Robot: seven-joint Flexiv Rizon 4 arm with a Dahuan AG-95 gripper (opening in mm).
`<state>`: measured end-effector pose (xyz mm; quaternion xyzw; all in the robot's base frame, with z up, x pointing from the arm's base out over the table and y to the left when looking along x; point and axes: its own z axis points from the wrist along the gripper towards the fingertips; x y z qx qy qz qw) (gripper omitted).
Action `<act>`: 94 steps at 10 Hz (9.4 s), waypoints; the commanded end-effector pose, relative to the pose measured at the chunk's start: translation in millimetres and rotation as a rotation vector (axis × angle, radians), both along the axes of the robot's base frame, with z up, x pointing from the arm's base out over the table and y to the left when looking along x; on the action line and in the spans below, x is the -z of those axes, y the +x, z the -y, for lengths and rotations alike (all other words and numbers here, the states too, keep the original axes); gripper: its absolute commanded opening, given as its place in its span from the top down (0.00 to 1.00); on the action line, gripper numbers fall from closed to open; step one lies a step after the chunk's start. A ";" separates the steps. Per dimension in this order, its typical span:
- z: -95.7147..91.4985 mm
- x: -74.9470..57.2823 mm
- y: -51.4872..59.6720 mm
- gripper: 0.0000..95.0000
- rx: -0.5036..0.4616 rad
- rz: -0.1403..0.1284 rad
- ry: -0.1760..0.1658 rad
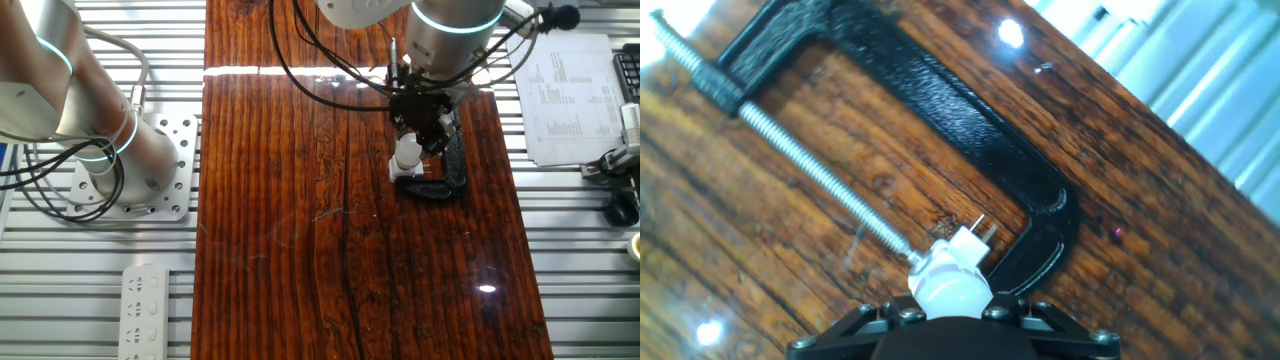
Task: Take out the light bulb by rotating it
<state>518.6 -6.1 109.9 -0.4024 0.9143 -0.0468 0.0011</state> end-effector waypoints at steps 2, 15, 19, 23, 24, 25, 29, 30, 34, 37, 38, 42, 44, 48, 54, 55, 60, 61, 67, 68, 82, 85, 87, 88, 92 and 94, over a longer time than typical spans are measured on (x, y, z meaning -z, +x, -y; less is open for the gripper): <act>-0.3 -0.4 0.8 1.00 -0.151 0.014 -0.012; 0.2 -1.4 0.4 1.00 -0.543 0.078 -0.051; 2.3 -2.8 0.1 1.00 -0.597 0.098 -0.052; 2.3 -2.6 0.1 1.00 -0.723 0.095 -0.051; 2.2 -2.4 0.2 1.00 -0.759 0.093 -0.053; 2.2 -2.3 0.2 1.00 -0.806 0.090 -0.058; 2.2 -2.3 0.2 1.00 -0.964 0.079 -0.070; 2.2 -2.3 0.2 1.00 -1.028 0.073 -0.077; 1.7 -1.9 0.3 1.00 -1.198 0.058 -0.097; 1.7 -1.9 0.3 1.00 -1.344 0.046 -0.115; 1.7 -1.9 0.3 1.00 -1.397 0.041 -0.120; 1.7 -1.8 0.3 1.00 -1.580 0.024 -0.137; 1.7 -1.8 0.4 1.00 -1.632 0.025 -0.140; 1.4 -2.5 2.1 1.00 -1.605 0.034 -0.138; 0.9 -6.0 3.5 0.60 -1.575 0.029 -0.124; 0.6 -8.2 3.3 0.60 -1.560 0.028 -0.124; -2.4 -25.9 2.0 0.60 -1.501 0.036 -0.122; -3.7 -31.4 2.1 0.80 -1.456 0.044 -0.121; -11.8 -59.6 29.9 1.00 -1.183 0.100 -0.083; -13.0 -64.0 36.0 1.00 -1.163 0.099 -0.084; -48.6 -53.0 69.4 1.00 -0.080 0.332 0.125; -69.0 -51.7 80.3 1.00 0.073 0.330 0.159; -79.0 -52.1 95.2 1.00 0.120 0.300 0.159; -84.1 -52.0 102.1 1.00 0.137 0.285 0.150; -89.4 -48.0 110.7 1.00 0.253 0.337 0.183; -86.9 -37.6 112.4 1.00 0.296 0.398 0.213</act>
